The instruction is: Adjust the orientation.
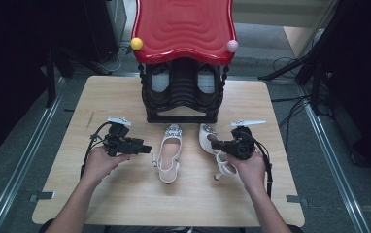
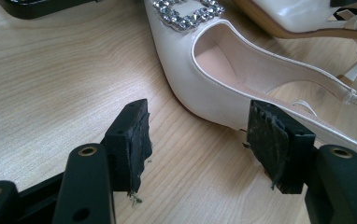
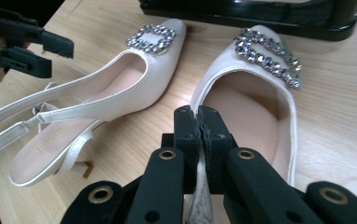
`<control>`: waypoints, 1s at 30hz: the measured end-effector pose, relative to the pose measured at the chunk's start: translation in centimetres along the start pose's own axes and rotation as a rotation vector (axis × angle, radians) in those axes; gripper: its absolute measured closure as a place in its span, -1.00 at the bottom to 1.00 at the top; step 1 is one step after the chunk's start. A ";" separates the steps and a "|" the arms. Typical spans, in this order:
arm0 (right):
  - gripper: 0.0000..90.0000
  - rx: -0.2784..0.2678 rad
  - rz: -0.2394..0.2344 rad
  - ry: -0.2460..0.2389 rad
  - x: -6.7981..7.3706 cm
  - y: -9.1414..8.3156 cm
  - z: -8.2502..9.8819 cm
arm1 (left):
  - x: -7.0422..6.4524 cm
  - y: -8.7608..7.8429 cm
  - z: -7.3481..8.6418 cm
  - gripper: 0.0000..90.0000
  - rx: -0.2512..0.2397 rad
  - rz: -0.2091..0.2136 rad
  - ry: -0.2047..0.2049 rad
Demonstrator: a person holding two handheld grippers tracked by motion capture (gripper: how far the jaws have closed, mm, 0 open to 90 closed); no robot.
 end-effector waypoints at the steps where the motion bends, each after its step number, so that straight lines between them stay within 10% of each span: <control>1: 0.96 0.003 -0.006 -0.002 0.1 0.2 0.1 | 0.0 0.0 0.0 -0.12 -0.001 -0.004 0.002; 30: 0.95 0.076 -0.068 -0.108 5.4 4.8 0.3 | -0.6 -0.4 1.0 -0.10 -0.017 -0.023 0.000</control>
Point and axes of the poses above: each handheld gripper's, and its own axes: y roughly forward along the jaws, z roughly out of its underside, x roughly to its left, the point moved 4 cm from there along y, roughly forward along the jaws, and after that the axes turned 15 degrees about z, right-handed, at the moved point
